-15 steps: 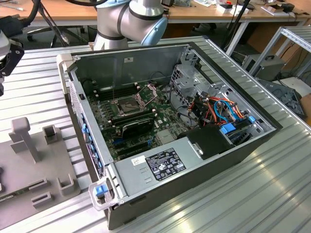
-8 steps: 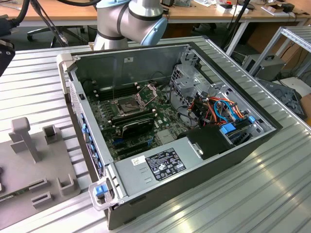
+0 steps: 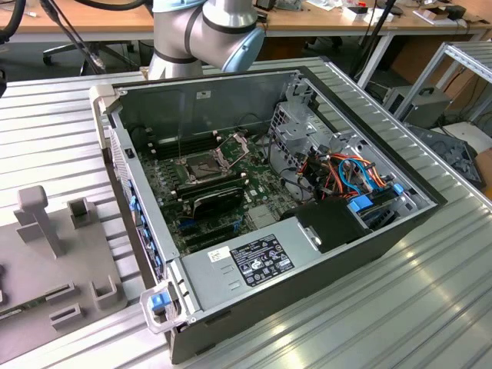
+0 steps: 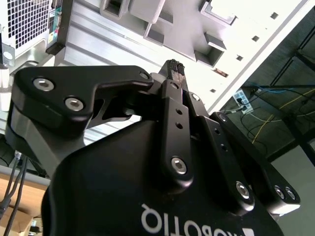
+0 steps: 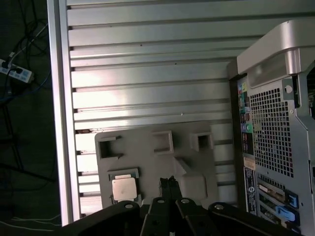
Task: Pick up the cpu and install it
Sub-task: 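Reach for the cpu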
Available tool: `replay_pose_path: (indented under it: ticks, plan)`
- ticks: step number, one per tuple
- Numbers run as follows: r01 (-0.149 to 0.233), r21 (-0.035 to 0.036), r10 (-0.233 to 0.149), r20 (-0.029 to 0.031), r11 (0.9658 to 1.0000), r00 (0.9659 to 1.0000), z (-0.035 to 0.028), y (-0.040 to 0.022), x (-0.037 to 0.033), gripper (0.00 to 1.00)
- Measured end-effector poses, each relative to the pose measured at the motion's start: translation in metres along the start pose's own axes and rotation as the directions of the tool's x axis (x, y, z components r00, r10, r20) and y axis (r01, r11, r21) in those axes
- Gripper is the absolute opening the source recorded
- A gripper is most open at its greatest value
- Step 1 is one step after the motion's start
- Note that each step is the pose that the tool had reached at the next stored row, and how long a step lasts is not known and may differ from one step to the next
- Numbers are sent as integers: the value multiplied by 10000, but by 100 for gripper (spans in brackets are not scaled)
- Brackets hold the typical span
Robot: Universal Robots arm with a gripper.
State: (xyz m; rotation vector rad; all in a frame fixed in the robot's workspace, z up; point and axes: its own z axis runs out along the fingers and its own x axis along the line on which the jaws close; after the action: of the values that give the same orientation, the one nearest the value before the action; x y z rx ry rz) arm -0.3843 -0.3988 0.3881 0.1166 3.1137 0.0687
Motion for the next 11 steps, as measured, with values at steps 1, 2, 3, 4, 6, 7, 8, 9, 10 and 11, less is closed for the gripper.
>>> replay_pose_path:
  ticks: [1,2,3,4,6,7,8,9,10,11]
  plan:
    - [-1,-1,1,1,10000,10000,0,-1,11,11]
    - [-1,0,1,0,10000,10000,0,-2,30,11]
    - [0,-1,0,0,10000,10000,0,-4,49,11]
    - [0,-1,0,0,10000,10000,0,-4,62,11]
    - [0,-1,0,0,10000,10000,-1,-7,98,11]
    - [0,-1,0,1,10000,10000,-1,-9,113,11]
    - [0,-1,0,1,10000,10000,-1,-9,123,11]
    - [0,-1,0,0,10000,10000,-1,-10,138,11]
    - [0,-1,0,0,10000,10000,-1,-11,148,11]
    - [0,-1,0,0,10000,10000,-1,-12,158,11]
